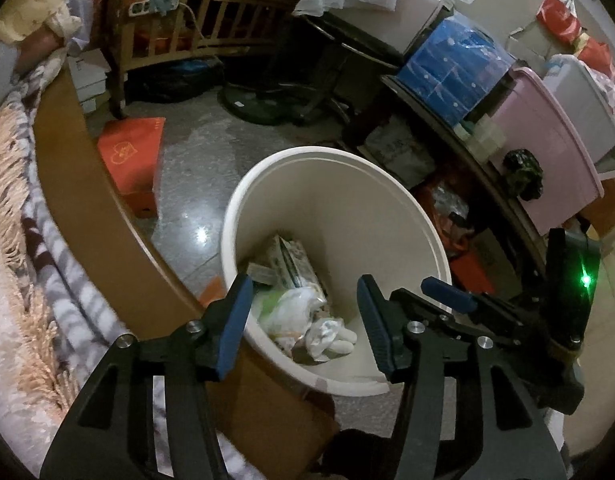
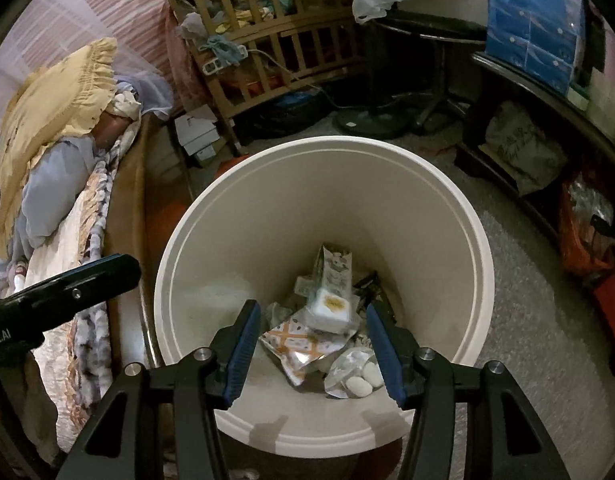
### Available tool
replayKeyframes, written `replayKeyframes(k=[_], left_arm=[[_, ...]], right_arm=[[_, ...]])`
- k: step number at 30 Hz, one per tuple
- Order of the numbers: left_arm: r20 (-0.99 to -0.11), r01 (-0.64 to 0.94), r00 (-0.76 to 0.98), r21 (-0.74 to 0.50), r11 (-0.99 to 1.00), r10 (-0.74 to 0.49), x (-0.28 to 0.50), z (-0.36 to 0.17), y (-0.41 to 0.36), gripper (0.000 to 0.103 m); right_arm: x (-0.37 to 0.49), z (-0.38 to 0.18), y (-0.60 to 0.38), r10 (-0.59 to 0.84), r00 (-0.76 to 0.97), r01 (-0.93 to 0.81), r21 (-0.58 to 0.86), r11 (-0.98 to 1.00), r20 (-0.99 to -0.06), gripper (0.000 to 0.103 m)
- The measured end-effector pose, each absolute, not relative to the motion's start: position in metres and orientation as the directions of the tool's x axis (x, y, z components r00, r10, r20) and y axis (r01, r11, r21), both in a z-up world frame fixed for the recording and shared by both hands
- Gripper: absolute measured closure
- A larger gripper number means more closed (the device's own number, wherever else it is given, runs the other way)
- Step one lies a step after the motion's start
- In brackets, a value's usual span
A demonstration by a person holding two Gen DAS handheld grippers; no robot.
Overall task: Collect trash
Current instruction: 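Open both tools to drop tissue pack and milk carton into the bucket, then move both open tools back over the bed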
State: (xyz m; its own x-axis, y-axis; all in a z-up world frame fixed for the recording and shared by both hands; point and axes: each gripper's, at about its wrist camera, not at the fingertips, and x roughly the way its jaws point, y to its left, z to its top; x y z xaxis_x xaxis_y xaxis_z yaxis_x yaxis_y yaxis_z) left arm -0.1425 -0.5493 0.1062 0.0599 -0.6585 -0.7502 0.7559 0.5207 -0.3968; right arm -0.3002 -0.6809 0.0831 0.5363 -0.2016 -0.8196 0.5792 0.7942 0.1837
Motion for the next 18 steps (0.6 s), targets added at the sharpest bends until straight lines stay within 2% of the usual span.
replayKeyframes(k=[13, 18], left_arm=[[-0.772, 0.733, 0.222, -0.270, 0.624, -0.596, -0.127, 0.116, -0.483, 0.050], [-0.783, 0.702, 0.279, -0.229, 0.675, -0.556, -0.114, 0.115, -0.440, 0.050]], right_arm=[[-0.281, 0.089, -0.645, -0.136, 0.592, 0.479, 0.211, 0.852, -0.795, 0.048], [-0.263, 0.096, -0.614, -0.091, 0.610, 0.412, 0.217, 0.885, -0.787, 0.040]])
